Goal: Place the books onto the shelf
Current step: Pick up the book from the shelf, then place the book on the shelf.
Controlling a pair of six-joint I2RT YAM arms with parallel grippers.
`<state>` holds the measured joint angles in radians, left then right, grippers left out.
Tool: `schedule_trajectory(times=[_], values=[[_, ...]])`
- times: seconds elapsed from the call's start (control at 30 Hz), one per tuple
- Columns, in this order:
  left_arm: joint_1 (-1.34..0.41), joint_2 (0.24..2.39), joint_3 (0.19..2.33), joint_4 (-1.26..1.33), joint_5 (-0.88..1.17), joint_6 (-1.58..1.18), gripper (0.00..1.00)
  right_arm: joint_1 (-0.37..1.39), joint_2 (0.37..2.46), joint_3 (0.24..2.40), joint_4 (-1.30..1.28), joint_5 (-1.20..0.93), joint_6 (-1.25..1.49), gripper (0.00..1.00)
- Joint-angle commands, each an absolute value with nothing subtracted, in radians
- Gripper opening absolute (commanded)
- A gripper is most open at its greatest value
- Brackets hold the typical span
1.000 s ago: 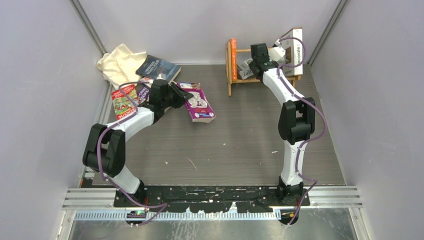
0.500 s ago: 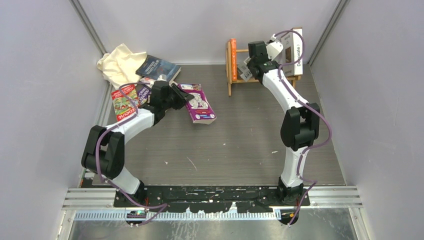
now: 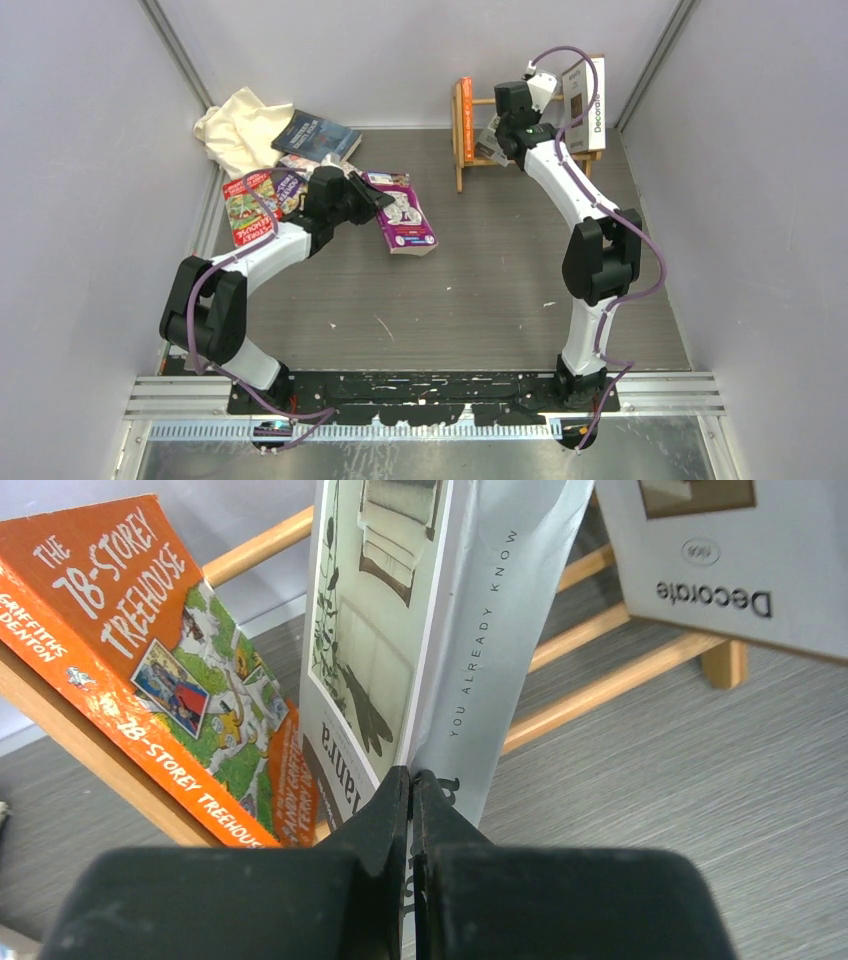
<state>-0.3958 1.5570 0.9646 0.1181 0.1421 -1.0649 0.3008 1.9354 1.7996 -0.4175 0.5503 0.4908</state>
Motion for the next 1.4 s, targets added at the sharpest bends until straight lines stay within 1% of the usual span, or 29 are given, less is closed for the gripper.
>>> schedule_trajectory(times=[0.0,0.63,0.93,1.37], values=[[-0.399,1.487,0.999,0.188,0.147,-1.049,0.00,0.292,1.866,1.804,-0.302,0.612,0.321,0.01],[-0.400,1.483,1.010,0.164,0.161,-1.007,0.00,0.266,1.912,1.705,0.038,0.692,-0.121,0.01],[-0.399,1.476,0.987,0.184,0.162,-1.014,0.00,0.215,1.978,1.723,0.094,0.678,-0.171,0.01],[-0.399,1.498,0.939,0.280,0.170,-1.053,0.00,0.159,2.022,1.734,0.129,0.638,-0.218,0.01]])
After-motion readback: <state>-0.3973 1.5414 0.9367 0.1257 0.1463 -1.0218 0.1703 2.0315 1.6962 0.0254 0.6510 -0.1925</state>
